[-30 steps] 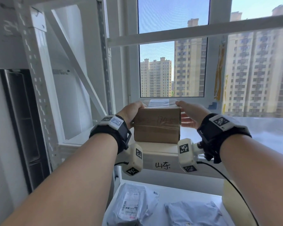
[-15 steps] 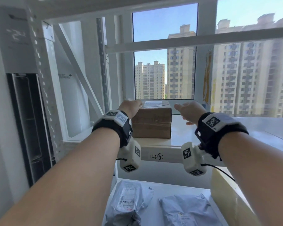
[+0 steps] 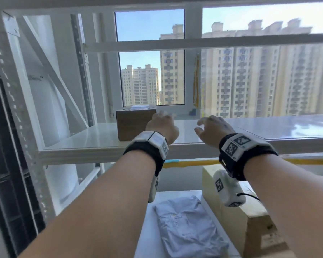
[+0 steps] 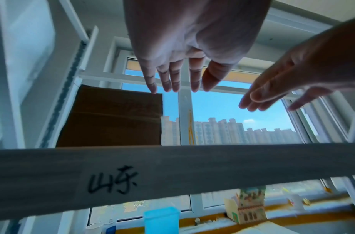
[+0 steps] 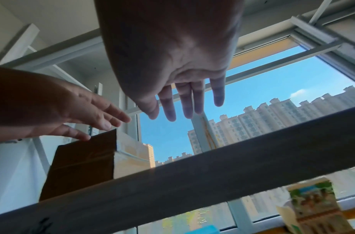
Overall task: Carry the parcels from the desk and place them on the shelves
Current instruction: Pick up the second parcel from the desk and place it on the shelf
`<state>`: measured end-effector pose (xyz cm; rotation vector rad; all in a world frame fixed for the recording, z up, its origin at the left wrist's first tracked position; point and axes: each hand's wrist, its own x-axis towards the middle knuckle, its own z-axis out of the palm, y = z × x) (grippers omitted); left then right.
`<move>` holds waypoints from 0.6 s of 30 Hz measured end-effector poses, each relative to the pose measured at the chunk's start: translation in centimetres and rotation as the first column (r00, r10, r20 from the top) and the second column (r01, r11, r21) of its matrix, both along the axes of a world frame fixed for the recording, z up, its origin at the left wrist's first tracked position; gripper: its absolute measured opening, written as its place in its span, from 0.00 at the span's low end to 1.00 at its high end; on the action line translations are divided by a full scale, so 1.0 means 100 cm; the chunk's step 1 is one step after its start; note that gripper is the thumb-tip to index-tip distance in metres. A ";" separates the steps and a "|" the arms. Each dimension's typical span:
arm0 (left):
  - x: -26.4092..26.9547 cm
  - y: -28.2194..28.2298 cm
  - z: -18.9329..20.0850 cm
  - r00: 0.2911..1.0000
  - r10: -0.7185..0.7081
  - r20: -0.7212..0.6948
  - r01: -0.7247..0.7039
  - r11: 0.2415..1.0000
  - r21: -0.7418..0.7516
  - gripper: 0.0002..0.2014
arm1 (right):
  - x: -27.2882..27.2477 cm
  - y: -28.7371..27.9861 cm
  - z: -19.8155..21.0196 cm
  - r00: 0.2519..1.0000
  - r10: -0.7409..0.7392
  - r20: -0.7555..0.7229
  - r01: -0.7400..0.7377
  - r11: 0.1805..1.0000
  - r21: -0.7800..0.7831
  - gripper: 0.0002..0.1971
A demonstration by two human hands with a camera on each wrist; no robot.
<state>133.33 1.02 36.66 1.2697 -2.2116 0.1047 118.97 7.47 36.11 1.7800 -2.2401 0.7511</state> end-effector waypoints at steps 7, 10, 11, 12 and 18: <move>-0.106 0.047 -0.042 0.977 -0.135 0.168 0.143 0.989 -0.041 0.25 | -0.087 0.067 -0.023 0.982 -0.187 -0.032 0.187 0.982 0.003 0.24; -0.165 0.080 -0.059 0.954 -0.218 0.206 0.225 0.974 -0.008 0.27 | -0.136 0.108 -0.039 0.964 -0.262 -0.037 0.262 0.965 -0.006 0.23; -0.186 0.093 -0.066 0.943 -0.245 0.225 0.249 0.968 0.011 0.27 | -0.155 0.123 -0.047 0.955 -0.293 -0.043 0.293 0.956 0.003 0.23; -0.207 0.107 -0.073 0.931 -0.265 0.249 0.266 0.963 0.030 0.28 | -0.174 0.138 -0.055 0.946 -0.321 -0.046 0.322 0.946 0.023 0.23; -0.343 0.194 -0.110 0.864 -0.384 0.327 0.348 0.923 0.163 0.27 | -0.297 0.239 -0.100 0.882 -0.470 -0.032 0.467 0.863 0.191 0.25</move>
